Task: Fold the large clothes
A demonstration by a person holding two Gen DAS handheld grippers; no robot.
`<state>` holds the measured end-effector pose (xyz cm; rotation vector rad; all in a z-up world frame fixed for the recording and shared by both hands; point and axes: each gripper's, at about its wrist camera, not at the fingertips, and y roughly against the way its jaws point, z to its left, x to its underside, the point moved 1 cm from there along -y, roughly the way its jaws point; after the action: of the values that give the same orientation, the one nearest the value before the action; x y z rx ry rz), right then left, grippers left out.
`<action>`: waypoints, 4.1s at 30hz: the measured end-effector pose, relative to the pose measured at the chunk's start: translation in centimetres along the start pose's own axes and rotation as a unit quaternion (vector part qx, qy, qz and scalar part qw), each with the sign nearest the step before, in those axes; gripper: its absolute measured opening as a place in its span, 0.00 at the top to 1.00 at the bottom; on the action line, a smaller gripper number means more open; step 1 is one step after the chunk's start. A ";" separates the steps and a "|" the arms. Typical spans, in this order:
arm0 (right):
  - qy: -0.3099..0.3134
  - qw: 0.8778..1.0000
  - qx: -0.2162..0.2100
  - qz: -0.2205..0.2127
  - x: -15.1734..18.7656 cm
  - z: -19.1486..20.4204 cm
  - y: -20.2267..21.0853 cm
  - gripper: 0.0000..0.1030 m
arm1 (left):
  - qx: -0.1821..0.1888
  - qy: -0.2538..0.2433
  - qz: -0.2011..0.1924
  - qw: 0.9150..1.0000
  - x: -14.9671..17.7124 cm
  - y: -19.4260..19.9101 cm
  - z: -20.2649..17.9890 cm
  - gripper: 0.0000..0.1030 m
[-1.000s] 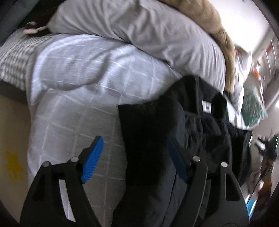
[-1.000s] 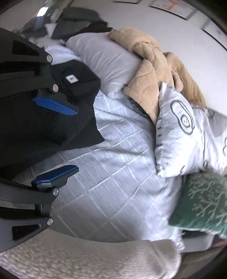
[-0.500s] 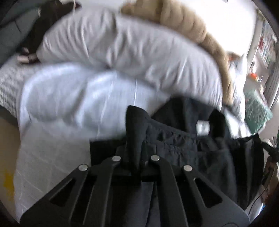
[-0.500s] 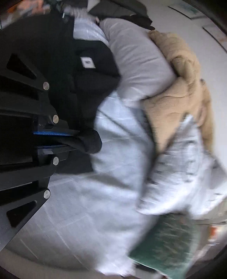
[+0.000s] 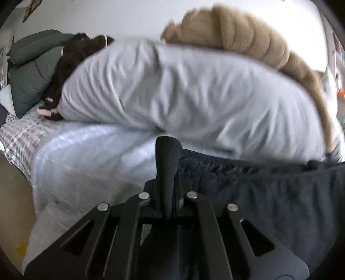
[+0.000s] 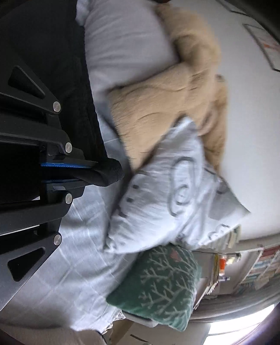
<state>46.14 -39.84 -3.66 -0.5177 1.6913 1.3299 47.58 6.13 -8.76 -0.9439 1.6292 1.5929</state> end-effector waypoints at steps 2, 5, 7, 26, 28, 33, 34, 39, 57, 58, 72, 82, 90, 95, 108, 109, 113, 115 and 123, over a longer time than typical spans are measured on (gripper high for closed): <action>0.004 1.000 0.004 0.019 1.2 0.1 -1.9 0.93 | -0.002 -0.002 0.022 1.000 1.5 -2.1 0.0 0.92; 0.006 0.999 0.004 0.044 2.9 0.4 -4.4 0.93 | 0.008 0.006 0.054 0.998 2.1 -4.2 0.2 0.90; 0.008 0.998 0.005 0.061 3.6 0.5 -5.5 0.92 | 0.006 0.007 0.062 0.998 2.1 -4.6 0.2 0.82; 0.055 0.982 -0.161 0.087 9.5 8.1 11.7 0.33 | 0.133 0.014 0.093 0.987 5.8 12.0 -8.1 0.21; 0.051 0.975 -0.186 0.114 12.1 9.8 12.1 0.33 | 0.159 -0.001 0.104 0.982 8.2 12.7 -10.2 0.21; 0.030 0.980 -0.133 0.147 15.9 6.1 11.1 0.33 | 0.115 -0.049 0.151 0.981 13.9 10.8 -8.1 0.21; 0.024 0.983 -0.109 0.146 16.1 4.1 11.2 0.33 | 0.110 -0.039 0.148 0.982 14.1 10.8 -6.6 0.21; -0.006 0.983 -0.096 0.158 15.8 -3.7 12.3 0.90 | 0.015 -0.067 0.145 0.987 13.7 11.3 -1.0 0.22; -0.149 0.959 -0.116 0.211 18.4 -6.2 21.4 0.20 | 0.099 0.241 0.291 0.921 15.8 19.6 5.0 0.10; -0.172 0.950 -0.126 0.226 19.0 -6.5 20.8 0.20 | 0.111 0.265 0.291 0.913 16.4 18.9 5.2 0.10; -0.310 0.910 -0.156 0.227 21.4 -8.7 14.8 0.19 | 0.144 0.448 0.231 0.851 20.2 12.9 5.3 0.40; -0.254 0.933 -0.181 0.178 17.5 -8.6 19.3 0.77 | 0.110 0.372 0.162 0.907 14.5 18.7 4.6 0.75; -0.225 0.918 -0.200 0.258 19.7 -8.4 24.0 0.77 | 0.101 0.379 0.199 0.898 16.0 24.1 9.0 0.75; -0.210 0.900 -0.228 0.307 22.6 -8.6 24.8 0.66 | 0.093 0.343 0.230 0.906 18.1 24.6 10.1 0.70; -0.156 0.949 -0.123 0.246 20.3 -12.5 28.8 0.50 | 0.110 0.415 0.269 0.862 23.3 20.5 11.6 0.36; -0.133 0.962 -0.107 0.214 19.5 -12.1 29.4 0.50 | 0.111 0.418 0.266 0.862 23.4 20.3 11.6 0.36; -0.058 0.977 -0.147 0.141 18.1 -9.3 29.2 0.80 | 0.113 0.427 0.250 0.862 23.4 19.9 11.8 0.35; -0.034 0.974 -0.179 0.138 18.6 -7.8 28.4 0.86 | 0.112 0.432 0.244 0.861 23.6 19.8 11.9 0.38; -0.062 0.970 -0.111 0.206 23.4 -10.8 21.0 0.99 | 0.108 0.405 0.248 0.873 23.2 19.6 11.8 0.56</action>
<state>13.89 -38.16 -11.50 -0.2049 1.6079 1.8258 18.42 16.76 -18.78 -1.2265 2.7531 1.3244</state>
